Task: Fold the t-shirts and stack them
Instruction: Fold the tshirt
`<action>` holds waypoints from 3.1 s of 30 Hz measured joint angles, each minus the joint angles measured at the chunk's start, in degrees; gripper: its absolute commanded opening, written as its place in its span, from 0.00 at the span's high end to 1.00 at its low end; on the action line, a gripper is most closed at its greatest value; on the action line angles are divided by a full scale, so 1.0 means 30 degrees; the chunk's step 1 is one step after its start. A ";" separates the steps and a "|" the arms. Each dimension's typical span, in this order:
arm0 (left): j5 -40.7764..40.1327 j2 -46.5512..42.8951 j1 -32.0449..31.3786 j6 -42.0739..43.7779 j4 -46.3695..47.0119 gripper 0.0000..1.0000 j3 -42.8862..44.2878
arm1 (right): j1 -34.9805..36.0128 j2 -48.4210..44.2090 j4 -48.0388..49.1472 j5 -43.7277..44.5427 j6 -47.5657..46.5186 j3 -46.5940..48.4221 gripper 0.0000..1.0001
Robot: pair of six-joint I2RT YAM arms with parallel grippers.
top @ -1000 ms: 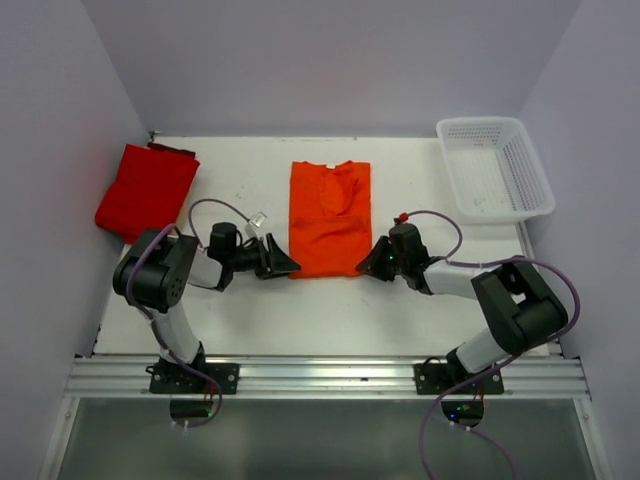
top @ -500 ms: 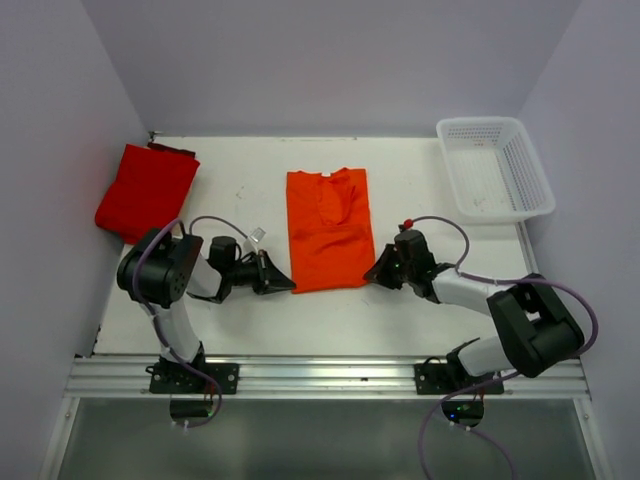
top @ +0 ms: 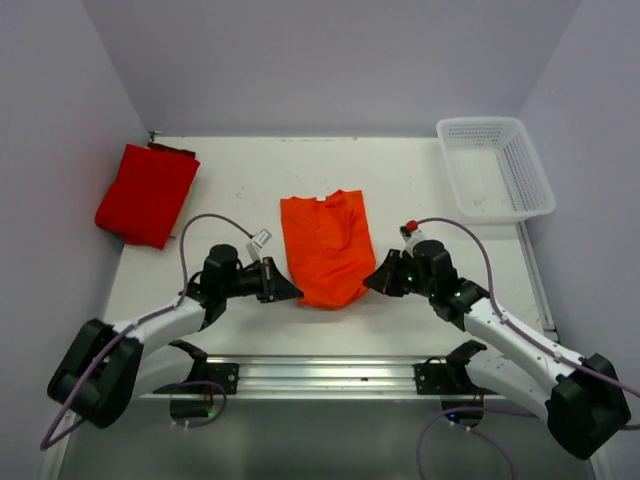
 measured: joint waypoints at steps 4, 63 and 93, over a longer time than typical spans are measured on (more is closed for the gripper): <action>-0.1413 -0.4080 -0.0474 0.0000 -0.3555 1.00 0.1399 | 0.0350 -0.1596 -0.2004 -0.0058 -0.0729 0.0634 1.00; -0.8335 1.8353 0.5901 0.3767 -0.3526 0.00 2.7161 | -0.2222 2.5624 -0.1647 1.1621 -0.8174 2.8407 0.01; 0.0911 2.4917 0.6003 0.0299 0.0437 1.00 2.7015 | -0.2783 3.2057 -0.6033 0.1042 -0.4371 3.5437 1.00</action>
